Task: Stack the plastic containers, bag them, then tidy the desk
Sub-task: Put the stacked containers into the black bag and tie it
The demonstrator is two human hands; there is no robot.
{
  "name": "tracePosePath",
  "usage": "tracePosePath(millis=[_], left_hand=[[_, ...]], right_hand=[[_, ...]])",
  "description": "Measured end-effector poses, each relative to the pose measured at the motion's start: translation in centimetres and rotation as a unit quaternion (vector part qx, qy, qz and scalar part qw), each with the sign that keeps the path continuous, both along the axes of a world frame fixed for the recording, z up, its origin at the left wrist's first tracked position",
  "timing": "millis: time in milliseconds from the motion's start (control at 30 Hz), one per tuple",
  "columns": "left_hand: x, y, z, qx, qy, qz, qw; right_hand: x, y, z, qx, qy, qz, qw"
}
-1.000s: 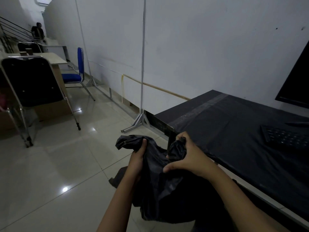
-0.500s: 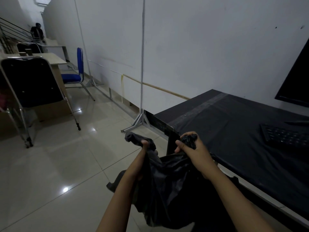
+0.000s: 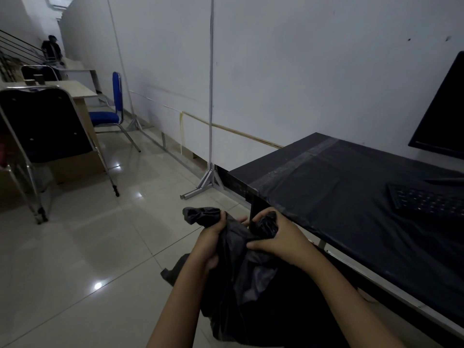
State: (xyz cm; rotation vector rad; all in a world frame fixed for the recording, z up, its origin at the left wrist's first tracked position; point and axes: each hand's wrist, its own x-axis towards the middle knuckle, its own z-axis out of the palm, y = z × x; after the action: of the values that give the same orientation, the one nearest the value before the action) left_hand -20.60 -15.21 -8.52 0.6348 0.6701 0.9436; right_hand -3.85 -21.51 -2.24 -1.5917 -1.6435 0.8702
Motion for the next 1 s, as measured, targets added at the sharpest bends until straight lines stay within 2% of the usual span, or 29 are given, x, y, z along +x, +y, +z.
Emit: tracePosePath(millis=[100, 200, 267, 300, 367, 433, 500, 600, 667, 767, 867, 1000], left_hand=[[0.1, -0.1, 0.4, -0.02, -0.095, 0.001, 0.995], [0.6, -0.3, 1.0, 0.006, -0.1, -0.006, 0.995], [0.3, -0.4, 1.2, 0.028, -0.02, -0.027, 0.999], [0.1, -0.5, 1.2, 0.066, 0.046, -0.026, 0.996], [-0.1, -0.8, 1.2, 0.177, 0.195, -0.027, 0.964], [0.0, -1.2, 1.5, 0.243, 0.279, -0.082, 0.926], [0.2, -1.7, 1.7, 0.26, 0.306, -0.16, 0.902], [0.3, -2.2, 1.7, 0.278, 0.337, -0.191, 0.879], [0.1, -2.2, 1.3, 0.281, 0.333, -0.145, 0.888], [-0.7, -1.8, 0.7, 0.23, 0.288, -0.044, 0.929], [-1.2, -1.4, 0.4, 0.187, 0.229, 0.009, 0.955], [-1.3, -0.9, 0.8, 0.138, 0.132, 0.027, 0.981]], right_hand=[[0.0, 0.6, -0.8, -0.03, -0.018, -0.065, 0.997], [0.2, 0.8, -1.5, -0.046, 0.003, -0.053, 0.998], [0.5, 0.9, -1.7, -0.047, 0.091, -0.048, 0.994], [0.7, 0.9, -1.5, -0.042, 0.148, -0.055, 0.987], [1.0, 1.1, -1.1, -0.029, 0.23, -0.082, 0.969], [1.3, 1.3, -0.7, -0.007, 0.201, -0.094, 0.975], [1.5, 1.7, -0.5, 0.011, 0.114, -0.095, 0.989], [2.3, 2.2, 0.2, 0.042, 0.078, -0.121, 0.989], [3.3, 2.3, 1.1, 0.066, 0.068, -0.135, 0.986], [5.8, 1.8, 2.7, 0.07, 0.078, -0.116, 0.988], [8.0, 0.6, 3.8, -0.007, 0.116, -0.041, 0.992], [8.6, -0.6, 3.4, -0.07, 0.08, 0.062, 0.992]])
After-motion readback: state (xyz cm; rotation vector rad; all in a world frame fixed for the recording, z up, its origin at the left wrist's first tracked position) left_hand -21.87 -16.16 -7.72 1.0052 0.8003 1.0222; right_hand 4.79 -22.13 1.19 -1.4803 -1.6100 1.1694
